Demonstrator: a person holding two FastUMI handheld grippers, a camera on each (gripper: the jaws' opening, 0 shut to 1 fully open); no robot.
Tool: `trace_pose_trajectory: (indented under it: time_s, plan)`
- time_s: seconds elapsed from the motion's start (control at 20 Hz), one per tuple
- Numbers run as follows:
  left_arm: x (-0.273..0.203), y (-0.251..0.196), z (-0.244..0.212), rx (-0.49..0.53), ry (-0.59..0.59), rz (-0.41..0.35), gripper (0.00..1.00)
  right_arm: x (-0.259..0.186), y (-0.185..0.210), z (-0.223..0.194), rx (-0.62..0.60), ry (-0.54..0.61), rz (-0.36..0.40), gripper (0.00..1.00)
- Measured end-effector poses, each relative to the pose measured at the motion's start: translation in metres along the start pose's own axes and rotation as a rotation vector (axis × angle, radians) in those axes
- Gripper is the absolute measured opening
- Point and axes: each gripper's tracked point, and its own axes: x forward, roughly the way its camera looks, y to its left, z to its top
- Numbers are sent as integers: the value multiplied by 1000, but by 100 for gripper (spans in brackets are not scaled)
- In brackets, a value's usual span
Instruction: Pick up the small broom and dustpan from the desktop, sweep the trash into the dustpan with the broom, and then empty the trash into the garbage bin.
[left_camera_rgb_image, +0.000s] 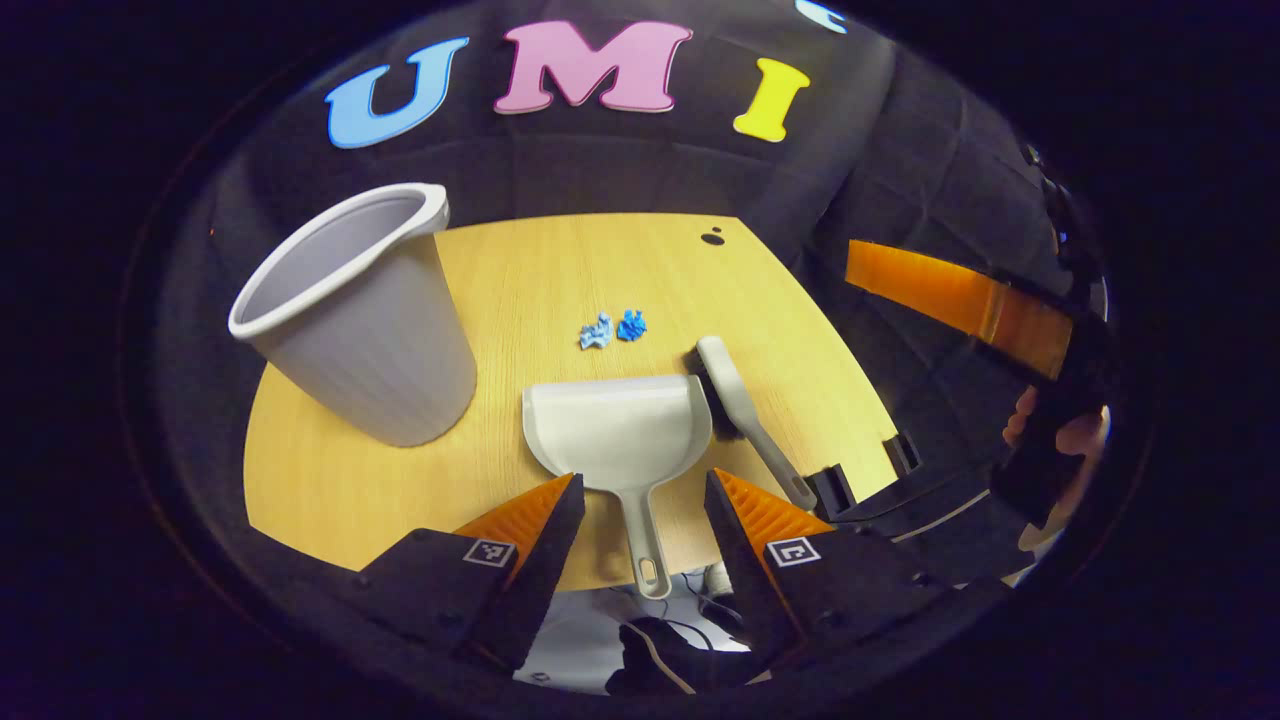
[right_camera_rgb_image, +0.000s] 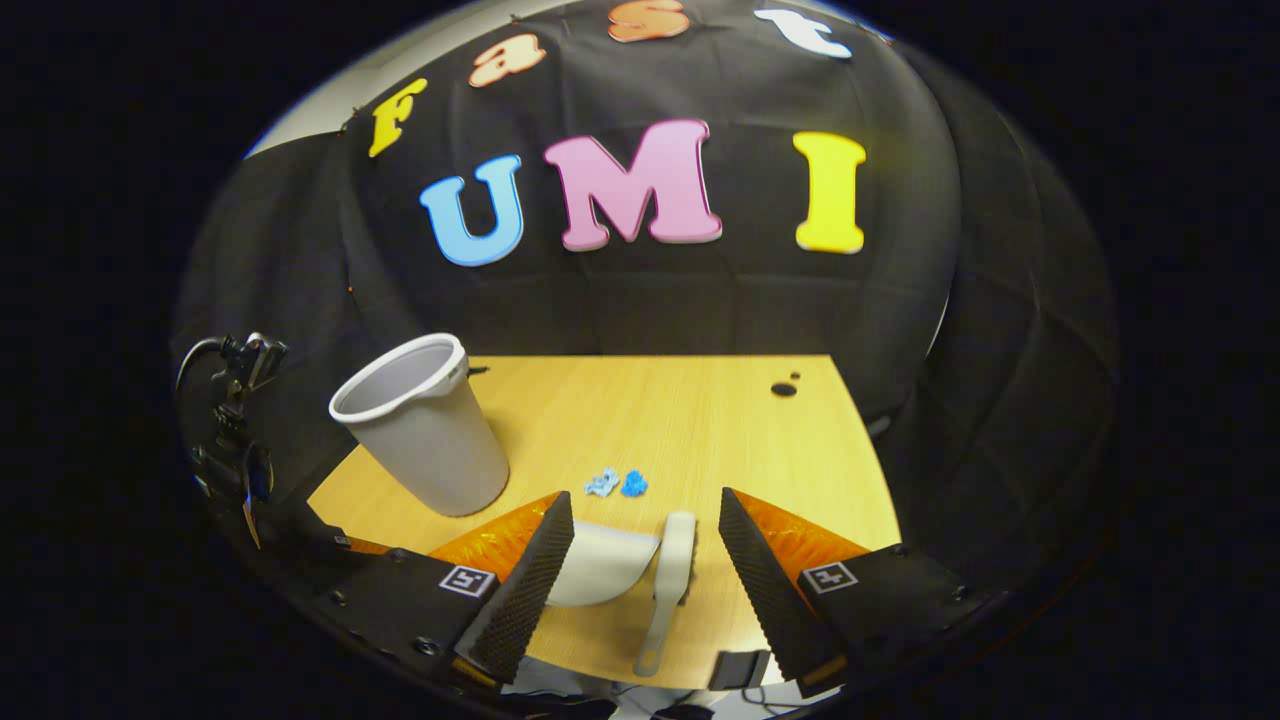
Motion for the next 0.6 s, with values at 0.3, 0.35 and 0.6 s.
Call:
trace_pose_trajectory:
  time_s: [0.3, 0.35, 0.6]
  plan:
    - [13, 4, -30, 31, 239, 44, 74, 32, -10, -89, 183, 283, 42, 92]
    - [17, 0, -33, 8, 267, 34, 75, 33, -12, -100, 187, 316, 42, 92]
    - [31, -17, -33, -164, 374, 21, 73, 35, -26, -131, 240, 464, 69, 92]
